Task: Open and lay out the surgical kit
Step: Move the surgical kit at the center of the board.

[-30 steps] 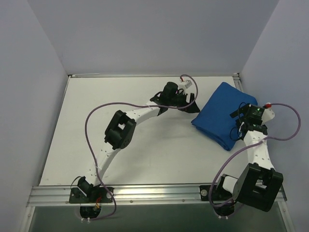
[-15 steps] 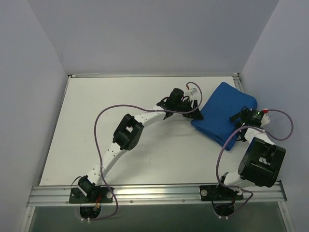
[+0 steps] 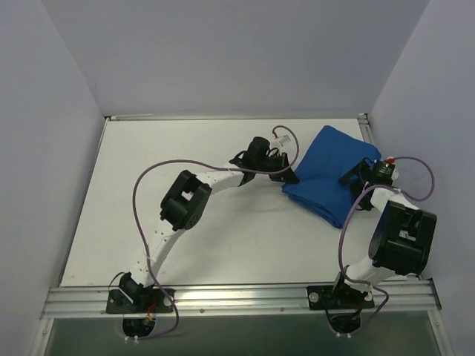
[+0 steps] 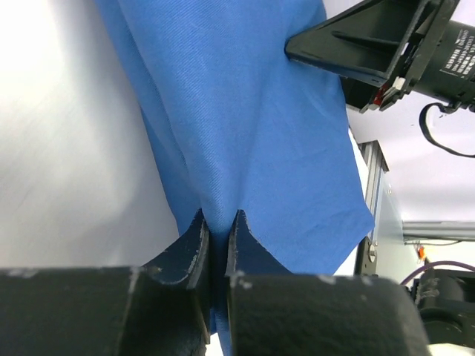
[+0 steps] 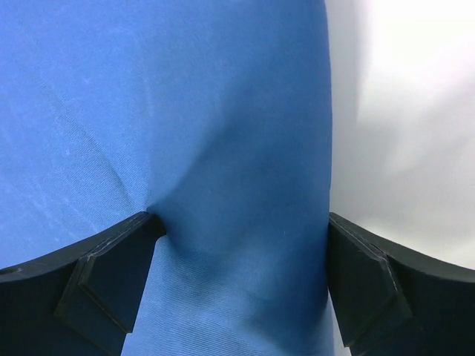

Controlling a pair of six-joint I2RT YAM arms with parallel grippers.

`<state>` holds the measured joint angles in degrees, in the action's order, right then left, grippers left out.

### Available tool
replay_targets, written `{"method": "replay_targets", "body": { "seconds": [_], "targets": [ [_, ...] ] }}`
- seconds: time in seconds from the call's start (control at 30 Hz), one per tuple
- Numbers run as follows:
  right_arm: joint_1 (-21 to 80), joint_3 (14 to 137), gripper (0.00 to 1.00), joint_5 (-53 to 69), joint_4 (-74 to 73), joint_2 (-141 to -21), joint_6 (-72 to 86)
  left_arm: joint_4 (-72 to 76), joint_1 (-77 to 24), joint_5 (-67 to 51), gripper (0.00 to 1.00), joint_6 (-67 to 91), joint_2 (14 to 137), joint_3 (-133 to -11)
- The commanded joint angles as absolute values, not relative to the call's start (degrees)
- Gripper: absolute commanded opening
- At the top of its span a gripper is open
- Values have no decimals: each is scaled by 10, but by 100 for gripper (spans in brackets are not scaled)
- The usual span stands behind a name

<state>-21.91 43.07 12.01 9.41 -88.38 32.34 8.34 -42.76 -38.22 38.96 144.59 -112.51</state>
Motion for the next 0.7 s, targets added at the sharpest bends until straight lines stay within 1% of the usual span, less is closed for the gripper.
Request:
{"method": "replay_targets", "body": {
  "seconds": [0.0,0.03,0.13,0.17,0.23,0.27,0.33,0.37,0.47,0.5,0.67],
  "targets": [
    [-178,468,90,113,70,-903,293,61,-392,-342,2,390,1380,-1018],
    [-157,470,89,115,70,-910,292,64,-389,-325,2,393,1351,-966],
    [-121,477,88,134,74,-927,287,62,-382,-295,2,404,1290,-887],
    [-93,479,88,134,75,-929,281,66,-381,-287,2,409,1273,-832],
    [-61,485,88,131,76,-939,273,71,-380,-266,2,418,1218,-774],
    [-29,488,88,128,75,-944,265,79,-379,-244,2,423,1200,-715],
    [-4,495,88,127,76,-959,264,106,-376,-229,2,441,1143,-656],
    [30,494,88,128,81,-964,263,108,-373,-216,2,447,1126,-608],
    [75,498,88,120,97,-984,265,99,-361,-185,2,467,1061,-550],
    [104,498,88,121,110,-997,264,95,-357,-181,2,479,1034,-521],
    [186,534,88,115,133,-1046,272,44,-325,-149,2,500,957,-455]
  ]
}}
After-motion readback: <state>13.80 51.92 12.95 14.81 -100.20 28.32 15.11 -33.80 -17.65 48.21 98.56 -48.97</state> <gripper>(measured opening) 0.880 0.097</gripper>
